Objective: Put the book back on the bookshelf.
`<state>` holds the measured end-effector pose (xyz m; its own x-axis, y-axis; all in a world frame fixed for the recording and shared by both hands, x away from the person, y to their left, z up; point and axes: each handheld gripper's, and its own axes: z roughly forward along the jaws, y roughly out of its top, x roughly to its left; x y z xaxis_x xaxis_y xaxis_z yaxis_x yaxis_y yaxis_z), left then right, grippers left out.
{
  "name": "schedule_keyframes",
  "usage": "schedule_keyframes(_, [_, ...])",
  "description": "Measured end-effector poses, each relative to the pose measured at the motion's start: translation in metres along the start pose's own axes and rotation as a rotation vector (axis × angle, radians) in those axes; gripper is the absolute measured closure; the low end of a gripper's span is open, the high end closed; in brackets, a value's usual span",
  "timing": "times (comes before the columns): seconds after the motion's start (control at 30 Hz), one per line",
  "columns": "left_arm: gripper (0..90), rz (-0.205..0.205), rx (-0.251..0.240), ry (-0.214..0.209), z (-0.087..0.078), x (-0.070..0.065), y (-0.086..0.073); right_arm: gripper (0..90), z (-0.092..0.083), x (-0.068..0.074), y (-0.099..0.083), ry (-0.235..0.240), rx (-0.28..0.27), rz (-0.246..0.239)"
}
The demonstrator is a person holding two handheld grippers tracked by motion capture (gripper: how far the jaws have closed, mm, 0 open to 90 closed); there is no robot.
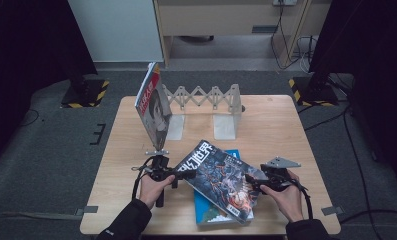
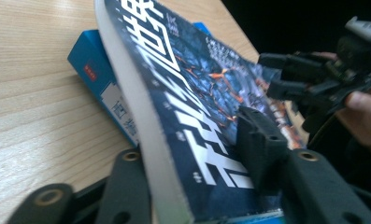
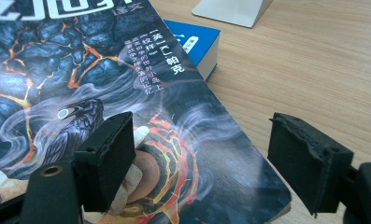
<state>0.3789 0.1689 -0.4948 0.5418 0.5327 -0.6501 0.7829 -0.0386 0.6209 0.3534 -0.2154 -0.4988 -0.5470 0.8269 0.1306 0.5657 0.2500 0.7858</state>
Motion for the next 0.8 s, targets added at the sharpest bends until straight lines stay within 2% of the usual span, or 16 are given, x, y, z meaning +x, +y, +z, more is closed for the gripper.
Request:
schedule_keyframes(0.13, [63.7,-0.005,-0.014,-0.001,-0.004,-0.008,0.004,24.6,-0.001,0.000,0.001,0.005,0.005,-0.002])
schedule_keyframes(0.2, [65.8,-0.002,-0.023,-0.004,-0.006,-0.012,0.006,25.0,-0.004,-0.003,0.002,-0.008,-0.002,-0.004])
schedule_keyframes(0.3, [67.3,0.023,-0.036,0.004,-0.010,-0.022,0.011,25.3,-0.010,-0.010,0.003,-0.025,-0.022,0.017])
schedule_keyframes(0.4, [69.5,0.031,-0.048,0.000,-0.013,-0.028,0.015,25.4,-0.015,-0.019,0.002,-0.048,-0.030,0.030])
schedule_keyframes(0.7, [74.4,0.037,-0.073,-0.010,-0.024,-0.042,0.029,25.4,-0.025,-0.042,-0.002,-0.124,-0.016,0.053])
schedule_keyframes(0.8, [76.5,0.033,-0.104,-0.020,-0.032,-0.046,0.035,25.4,-0.027,-0.048,-0.004,-0.142,-0.016,0.057])
